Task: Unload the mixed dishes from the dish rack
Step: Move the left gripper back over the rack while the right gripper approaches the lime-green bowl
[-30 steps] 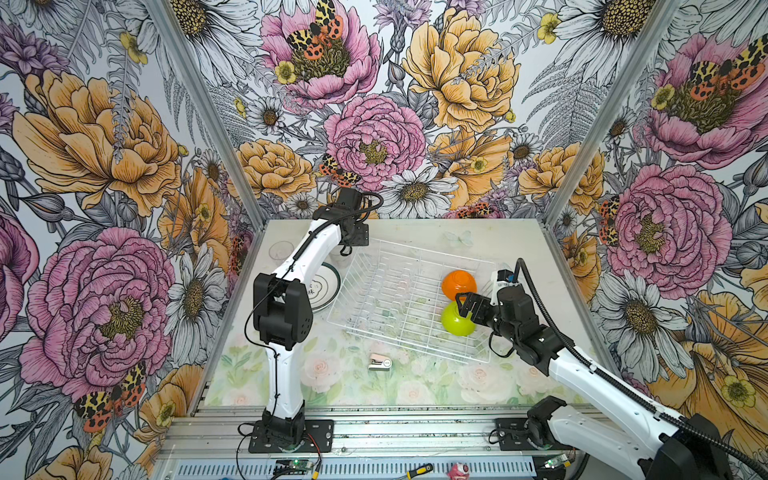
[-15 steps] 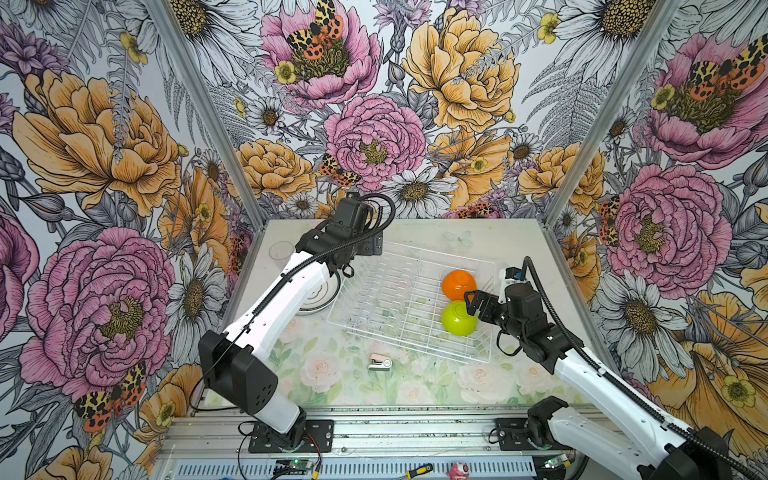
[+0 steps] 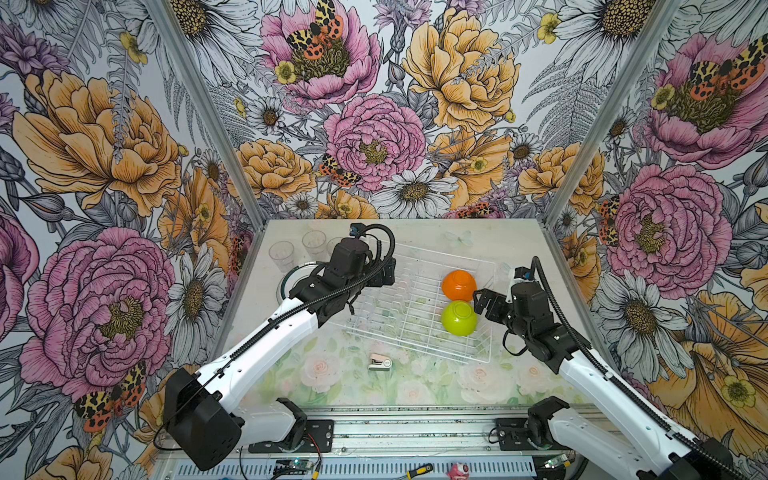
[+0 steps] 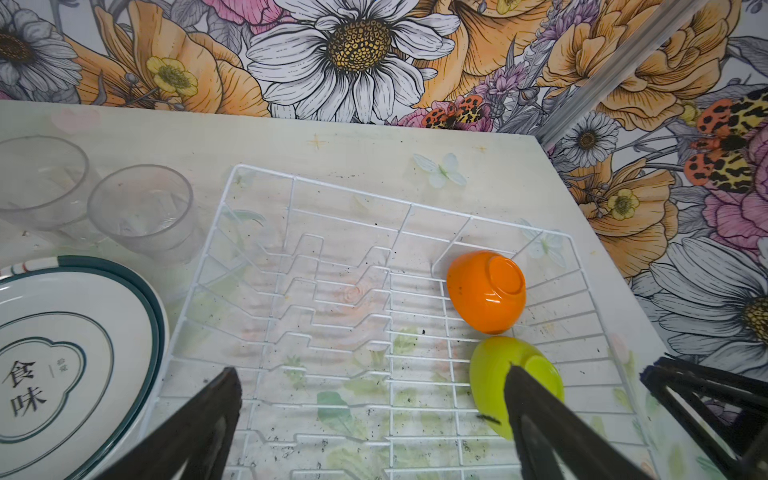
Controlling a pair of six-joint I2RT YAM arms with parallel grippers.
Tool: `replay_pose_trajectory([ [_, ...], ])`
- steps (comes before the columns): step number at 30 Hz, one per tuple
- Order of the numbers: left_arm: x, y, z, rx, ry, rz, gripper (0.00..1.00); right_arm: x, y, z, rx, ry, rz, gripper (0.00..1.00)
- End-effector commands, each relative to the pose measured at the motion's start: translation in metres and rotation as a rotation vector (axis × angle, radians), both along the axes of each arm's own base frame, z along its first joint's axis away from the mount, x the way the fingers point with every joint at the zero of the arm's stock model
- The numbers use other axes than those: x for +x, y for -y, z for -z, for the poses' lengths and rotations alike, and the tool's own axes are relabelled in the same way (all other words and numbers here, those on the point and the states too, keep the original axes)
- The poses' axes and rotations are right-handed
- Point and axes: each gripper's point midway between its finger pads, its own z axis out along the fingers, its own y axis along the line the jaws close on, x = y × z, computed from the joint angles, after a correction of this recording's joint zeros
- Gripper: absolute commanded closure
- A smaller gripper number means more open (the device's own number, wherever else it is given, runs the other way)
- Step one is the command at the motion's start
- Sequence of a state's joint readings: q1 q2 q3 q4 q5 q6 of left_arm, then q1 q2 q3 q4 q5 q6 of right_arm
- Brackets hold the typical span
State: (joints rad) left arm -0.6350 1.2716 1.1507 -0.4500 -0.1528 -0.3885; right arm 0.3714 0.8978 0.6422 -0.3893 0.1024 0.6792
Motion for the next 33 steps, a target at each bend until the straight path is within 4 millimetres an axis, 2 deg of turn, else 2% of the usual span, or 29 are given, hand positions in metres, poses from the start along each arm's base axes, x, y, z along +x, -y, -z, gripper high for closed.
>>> replay_pose_trajectory([
  [1,-0.005,0.029,-0.009,-0.105,0.016,0.084,0.01,-0.005,0.009,0.016,-0.029,-0.035,0.030,0.00],
  [6,-0.007,0.055,0.001,-0.112,-0.013,0.139,0.01,-0.011,0.008,0.039,-0.032,-0.099,0.022,0.02],
  [12,-0.004,0.084,0.014,-0.135,-0.031,0.189,0.01,-0.013,0.005,0.049,-0.033,-0.133,0.004,0.09],
  [16,-0.003,0.105,0.028,-0.146,-0.079,0.240,0.01,-0.013,0.007,0.058,-0.052,-0.158,0.009,0.21],
  [19,-0.002,0.117,0.038,-0.148,-0.105,0.267,0.01,-0.011,0.007,0.063,-0.070,-0.178,0.006,0.40],
  [20,-0.001,0.120,0.041,-0.145,-0.111,0.268,0.01,-0.010,0.007,0.063,-0.074,-0.180,0.005,0.46],
  [22,0.001,0.123,0.048,-0.137,-0.125,0.265,0.01,-0.008,0.008,0.064,-0.090,-0.181,0.007,0.49],
  [25,0.003,0.127,0.056,-0.133,-0.144,0.268,0.01,-0.003,0.012,0.061,-0.129,-0.170,0.014,0.61],
  [33,0.007,0.137,0.078,-0.113,-0.192,0.277,0.02,0.020,0.021,0.055,-0.263,-0.164,0.012,0.69],
])
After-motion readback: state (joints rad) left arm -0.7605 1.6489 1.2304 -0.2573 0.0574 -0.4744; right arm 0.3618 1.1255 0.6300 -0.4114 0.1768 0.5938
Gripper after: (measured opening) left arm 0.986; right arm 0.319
